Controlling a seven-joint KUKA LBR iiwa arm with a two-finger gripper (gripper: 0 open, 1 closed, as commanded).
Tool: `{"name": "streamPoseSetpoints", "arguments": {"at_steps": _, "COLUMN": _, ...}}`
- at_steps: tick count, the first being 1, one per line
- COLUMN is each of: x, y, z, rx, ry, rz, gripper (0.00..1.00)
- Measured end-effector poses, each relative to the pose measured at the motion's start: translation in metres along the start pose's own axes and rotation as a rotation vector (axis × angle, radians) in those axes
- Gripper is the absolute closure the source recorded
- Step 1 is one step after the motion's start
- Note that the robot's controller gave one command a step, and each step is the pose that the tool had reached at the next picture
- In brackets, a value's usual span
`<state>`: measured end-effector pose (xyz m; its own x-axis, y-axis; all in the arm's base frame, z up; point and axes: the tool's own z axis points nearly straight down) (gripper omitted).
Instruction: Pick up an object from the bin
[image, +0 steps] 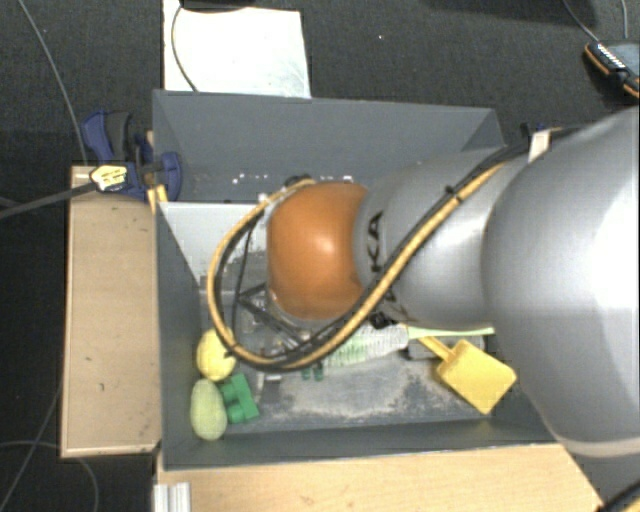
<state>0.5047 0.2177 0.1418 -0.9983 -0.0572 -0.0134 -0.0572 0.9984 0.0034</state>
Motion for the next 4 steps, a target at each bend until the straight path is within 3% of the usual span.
{"name": "streamPoseSetpoints", "arguments": {"at_steps": 1, "x": 0.003, "y": 0.011, "z": 0.039, "rx": 0.002, "ry": 0.011, "rz": -0.162, "gripper": 0.0}}
{"name": "streamPoseSetpoints", "arguments": {"at_steps": 2, "x": 0.002, "y": 0.011, "z": 0.033, "rx": 0.0, "ry": 0.006, "rz": -0.121, "gripper": 0.0}}
{"name": "streamPoseSetpoints", "arguments": {"at_steps": 3, "x": -0.022, "y": 0.032, "z": 0.03, "rx": -0.002, "ry": 0.003, "rz": -0.39, "gripper": 0.0}}
{"name": "streamPoseSetpoints", "arguments": {"at_steps": 4, "x": 0.001, "y": 0.025, "z": 0.072, "rx": -0.002, "ry": 0.002, "rz": -0.062, "gripper": 0.0}}
